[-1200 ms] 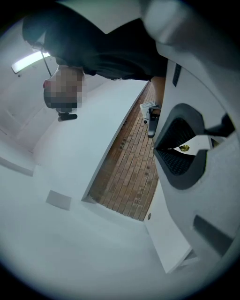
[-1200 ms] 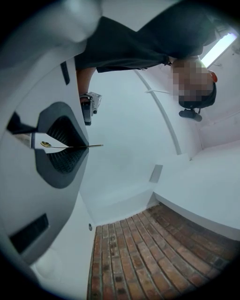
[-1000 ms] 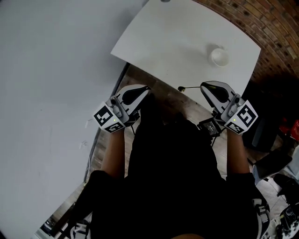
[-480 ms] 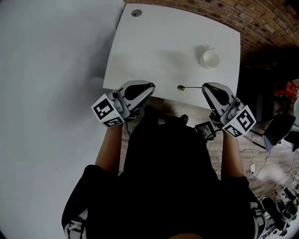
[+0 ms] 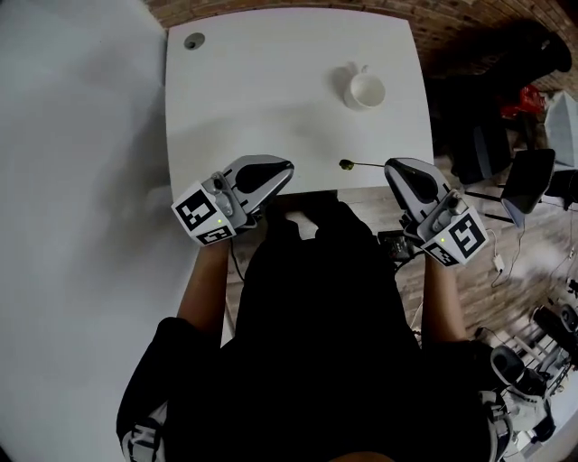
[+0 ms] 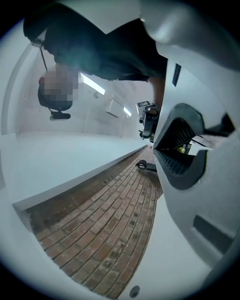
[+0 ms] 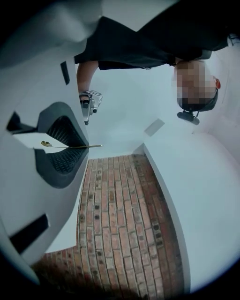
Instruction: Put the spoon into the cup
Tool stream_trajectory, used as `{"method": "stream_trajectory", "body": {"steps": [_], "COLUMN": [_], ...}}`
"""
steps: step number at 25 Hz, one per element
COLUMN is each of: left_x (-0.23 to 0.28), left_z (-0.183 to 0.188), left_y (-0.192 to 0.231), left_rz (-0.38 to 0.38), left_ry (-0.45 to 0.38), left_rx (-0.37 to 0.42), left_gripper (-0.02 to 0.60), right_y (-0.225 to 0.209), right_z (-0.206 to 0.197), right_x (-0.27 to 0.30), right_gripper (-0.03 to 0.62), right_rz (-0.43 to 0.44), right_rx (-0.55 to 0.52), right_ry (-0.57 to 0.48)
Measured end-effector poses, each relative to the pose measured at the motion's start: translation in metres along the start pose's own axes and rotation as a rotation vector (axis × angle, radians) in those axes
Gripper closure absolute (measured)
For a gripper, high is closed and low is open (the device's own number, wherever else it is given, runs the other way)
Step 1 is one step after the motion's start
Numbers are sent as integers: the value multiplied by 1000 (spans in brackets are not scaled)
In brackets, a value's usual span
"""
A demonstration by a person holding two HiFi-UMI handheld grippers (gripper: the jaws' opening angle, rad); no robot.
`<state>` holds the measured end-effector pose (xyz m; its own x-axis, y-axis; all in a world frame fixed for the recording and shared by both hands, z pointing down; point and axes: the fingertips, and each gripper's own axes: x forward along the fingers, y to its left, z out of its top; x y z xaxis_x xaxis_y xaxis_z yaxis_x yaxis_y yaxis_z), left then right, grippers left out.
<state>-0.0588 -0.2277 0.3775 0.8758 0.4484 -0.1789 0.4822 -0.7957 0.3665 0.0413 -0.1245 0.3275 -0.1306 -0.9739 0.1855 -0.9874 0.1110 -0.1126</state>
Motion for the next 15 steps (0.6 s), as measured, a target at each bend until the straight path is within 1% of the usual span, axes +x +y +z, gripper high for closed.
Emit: {"method": "stream_trajectory", "body": {"steps": [3, 6, 11, 15], "left_x": [16, 35, 76, 92], "left_z": [-6, -5, 9, 15], "left_y": [6, 17, 33, 28], "left_rz": [-5, 4, 61, 114], "left_ry": [-7, 10, 41, 38], "left_rx": [3, 25, 45, 57], "left_gripper": [565, 565, 565, 565], "right_y": [-17, -47, -112, -141], "right_z": [-4, 2, 28, 45], "right_x": [-7, -8, -14, -23], "right_gripper": [585, 585, 585, 585], "right_rz": [-20, -18, 18, 37], "right_rx": [-14, -26, -31, -40], "right_ry": [-12, -54, -115, -148]}}
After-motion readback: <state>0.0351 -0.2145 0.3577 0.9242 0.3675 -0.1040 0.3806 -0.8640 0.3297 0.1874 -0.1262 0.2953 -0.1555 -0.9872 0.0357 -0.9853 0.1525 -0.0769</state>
